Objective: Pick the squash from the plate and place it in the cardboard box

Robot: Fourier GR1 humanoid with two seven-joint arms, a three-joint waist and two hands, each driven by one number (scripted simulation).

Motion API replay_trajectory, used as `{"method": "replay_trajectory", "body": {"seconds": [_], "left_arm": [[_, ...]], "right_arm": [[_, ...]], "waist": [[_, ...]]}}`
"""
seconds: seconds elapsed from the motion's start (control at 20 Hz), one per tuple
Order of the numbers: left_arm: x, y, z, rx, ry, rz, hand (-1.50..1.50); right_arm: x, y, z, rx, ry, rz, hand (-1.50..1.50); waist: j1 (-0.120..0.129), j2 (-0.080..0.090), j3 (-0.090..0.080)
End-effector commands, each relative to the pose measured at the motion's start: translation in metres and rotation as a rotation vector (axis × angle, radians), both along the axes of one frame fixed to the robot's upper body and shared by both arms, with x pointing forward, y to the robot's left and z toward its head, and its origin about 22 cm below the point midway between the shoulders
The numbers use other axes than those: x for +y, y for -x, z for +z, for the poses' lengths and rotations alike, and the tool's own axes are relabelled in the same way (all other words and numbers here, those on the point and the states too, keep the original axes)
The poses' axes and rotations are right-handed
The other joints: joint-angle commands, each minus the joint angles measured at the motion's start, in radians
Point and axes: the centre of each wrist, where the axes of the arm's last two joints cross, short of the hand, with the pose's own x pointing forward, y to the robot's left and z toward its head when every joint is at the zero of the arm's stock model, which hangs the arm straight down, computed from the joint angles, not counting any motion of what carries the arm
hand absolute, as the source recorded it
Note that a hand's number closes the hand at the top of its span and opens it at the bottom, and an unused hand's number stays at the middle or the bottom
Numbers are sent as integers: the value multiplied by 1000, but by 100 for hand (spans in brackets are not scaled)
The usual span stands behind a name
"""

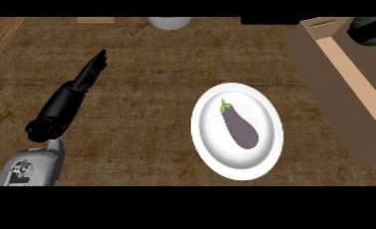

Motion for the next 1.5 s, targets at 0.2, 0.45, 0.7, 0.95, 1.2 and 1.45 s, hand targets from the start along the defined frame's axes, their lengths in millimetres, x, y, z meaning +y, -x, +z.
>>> {"method": "replay_trajectory", "body": {"seconds": [0.2, 0.45, 0.7, 0.95, 1.2, 1.45], "left_arm": [[-1, -13, 21, -2, 3, -13, 0], [-6, -5, 3, 8, 1, -10, 0], [1, -4, -4, -1, 4, 14, 0], [3, -3, -5, 8, 12, 18, 0], [4, 1, -1, 6, 8, 16, 0], [2, -2, -4, 11, 0, 11, 0]], "right_arm": [[-40, 7, -40, 257, -102, -5, 150], [-83, 28, -22, 274, -225, 158, -150], [-69, 25, -13, -53, -274, 277, -150], [-85, 35, 2, -591, -583, 193, -150], [-120, 59, -12, -778, -753, 31, -150], [-153, 89, -34, -884, -723, -37, -150]], "waist": [[13, 5, 1], [4, 1, 1], [-3, -3, 1], [-17, -9, 5], [-4, -2, 2], [-1, 2, 1]]}}
